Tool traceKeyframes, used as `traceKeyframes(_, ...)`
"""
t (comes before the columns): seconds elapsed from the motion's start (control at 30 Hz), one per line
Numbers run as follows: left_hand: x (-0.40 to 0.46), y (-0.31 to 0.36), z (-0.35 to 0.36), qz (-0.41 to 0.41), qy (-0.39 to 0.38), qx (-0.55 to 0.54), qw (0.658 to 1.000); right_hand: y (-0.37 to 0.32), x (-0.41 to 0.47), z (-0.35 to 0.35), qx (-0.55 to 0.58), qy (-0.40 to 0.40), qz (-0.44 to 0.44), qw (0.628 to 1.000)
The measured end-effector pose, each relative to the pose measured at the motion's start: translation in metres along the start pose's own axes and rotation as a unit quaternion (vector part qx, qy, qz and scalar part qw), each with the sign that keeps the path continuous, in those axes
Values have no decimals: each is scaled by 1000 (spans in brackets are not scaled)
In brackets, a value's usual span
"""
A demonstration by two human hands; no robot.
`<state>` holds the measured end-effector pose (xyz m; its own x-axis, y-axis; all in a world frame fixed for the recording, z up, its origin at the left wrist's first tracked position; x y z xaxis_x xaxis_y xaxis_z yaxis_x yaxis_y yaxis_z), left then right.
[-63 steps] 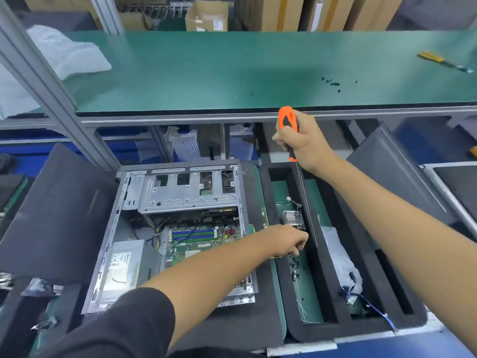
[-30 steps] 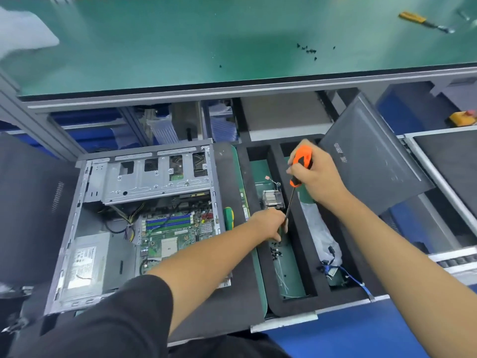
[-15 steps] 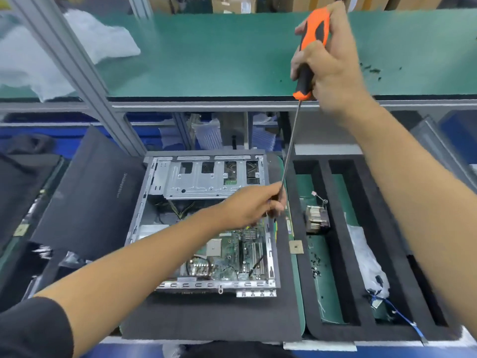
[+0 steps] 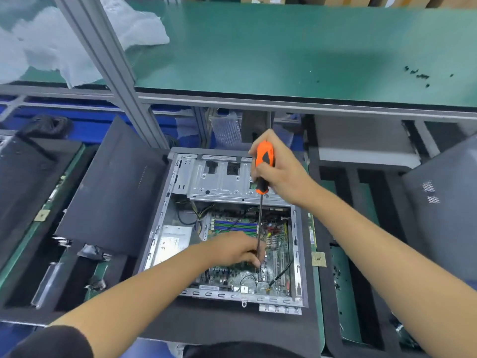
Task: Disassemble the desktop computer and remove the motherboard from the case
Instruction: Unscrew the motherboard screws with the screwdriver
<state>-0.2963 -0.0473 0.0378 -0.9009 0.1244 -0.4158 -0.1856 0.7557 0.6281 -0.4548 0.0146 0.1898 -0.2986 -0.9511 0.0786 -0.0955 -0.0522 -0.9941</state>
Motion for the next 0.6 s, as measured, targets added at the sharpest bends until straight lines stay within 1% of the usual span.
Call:
traceKeyframes(0.13, 8, -6, 18, 15, -44, 18, 999, 28, -5, 3, -3, -28, 45, 999)
traceKeyframes(0.27, 8, -11, 33, 3, -72, -4, 997, 46, -13, 5, 7, -22, 57, 998)
traceKeyframes(0.4, 10, -15, 46, 7, -76, 20, 997, 63, -20, 6, 16, -15, 79, 997)
traceKeyframes(0.6, 14, -11, 50, 34, -106, 43, 993, 73, -28, 5, -17, -12, 74, 997)
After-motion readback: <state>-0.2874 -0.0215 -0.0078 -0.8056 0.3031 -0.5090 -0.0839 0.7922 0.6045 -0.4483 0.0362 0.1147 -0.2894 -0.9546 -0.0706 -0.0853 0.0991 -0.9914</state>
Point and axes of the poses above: each hand's wrist, its own x-axis towards the middle knuckle, its own z-axis out of the palm, y = z × x, the point moved 1 cm from there along x, towards the middle knuckle, and after that the axes turned 3 degrees about x, right-handed, at the moved point
